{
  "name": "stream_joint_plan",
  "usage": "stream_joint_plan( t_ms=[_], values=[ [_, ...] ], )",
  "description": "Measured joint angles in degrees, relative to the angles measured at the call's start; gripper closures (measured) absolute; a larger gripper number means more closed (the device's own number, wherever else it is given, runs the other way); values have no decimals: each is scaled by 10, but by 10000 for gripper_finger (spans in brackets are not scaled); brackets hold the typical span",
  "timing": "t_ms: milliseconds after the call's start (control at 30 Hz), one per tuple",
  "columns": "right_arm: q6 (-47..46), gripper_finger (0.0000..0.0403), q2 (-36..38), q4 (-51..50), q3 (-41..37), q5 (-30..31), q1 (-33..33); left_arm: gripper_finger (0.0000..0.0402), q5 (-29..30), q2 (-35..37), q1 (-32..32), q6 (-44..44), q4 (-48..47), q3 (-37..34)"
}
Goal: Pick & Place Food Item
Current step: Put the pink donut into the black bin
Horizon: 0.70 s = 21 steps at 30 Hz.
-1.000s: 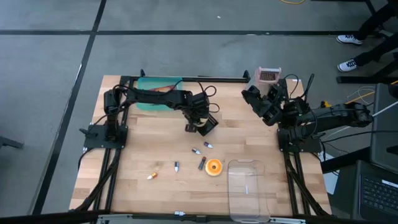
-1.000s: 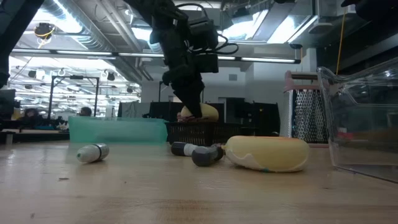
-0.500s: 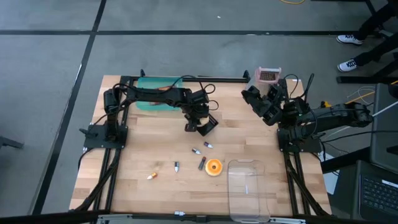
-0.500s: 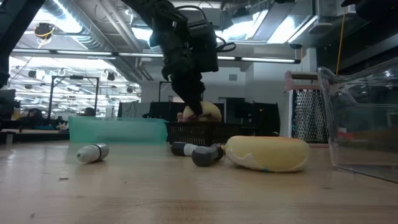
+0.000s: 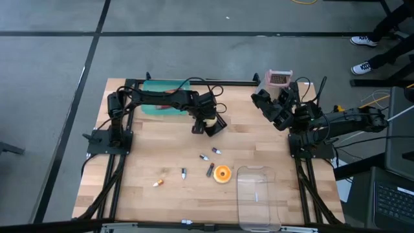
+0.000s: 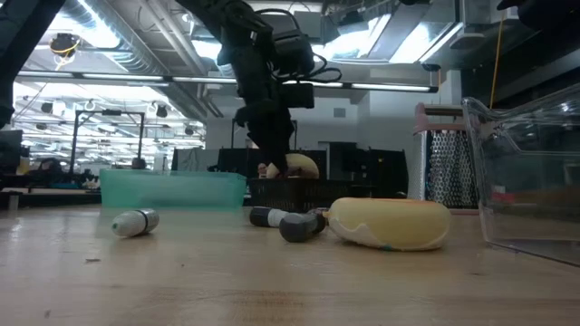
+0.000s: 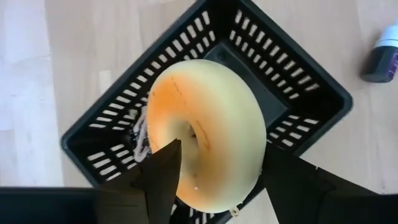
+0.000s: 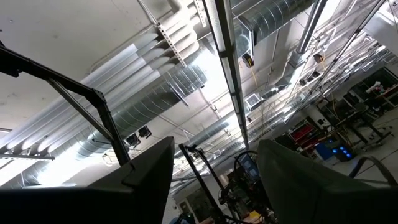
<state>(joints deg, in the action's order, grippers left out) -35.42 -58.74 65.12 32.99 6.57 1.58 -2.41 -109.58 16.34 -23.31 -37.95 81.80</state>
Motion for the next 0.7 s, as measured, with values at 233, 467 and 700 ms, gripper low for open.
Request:
stream_joint_plan(
  t_ms=[233, 467, 700],
  values=[
    [-1, 175, 0, 0, 0, 0, 0, 213, 27, 0, 4, 15, 3, 0],
    [-1, 175, 0, 0, 0, 0, 0, 265, 48, 0, 14, 12, 8, 0],
    [-1, 175, 0, 0, 0, 0, 0, 366, 22, 9, 18, 26, -2, 0]
  ],
)
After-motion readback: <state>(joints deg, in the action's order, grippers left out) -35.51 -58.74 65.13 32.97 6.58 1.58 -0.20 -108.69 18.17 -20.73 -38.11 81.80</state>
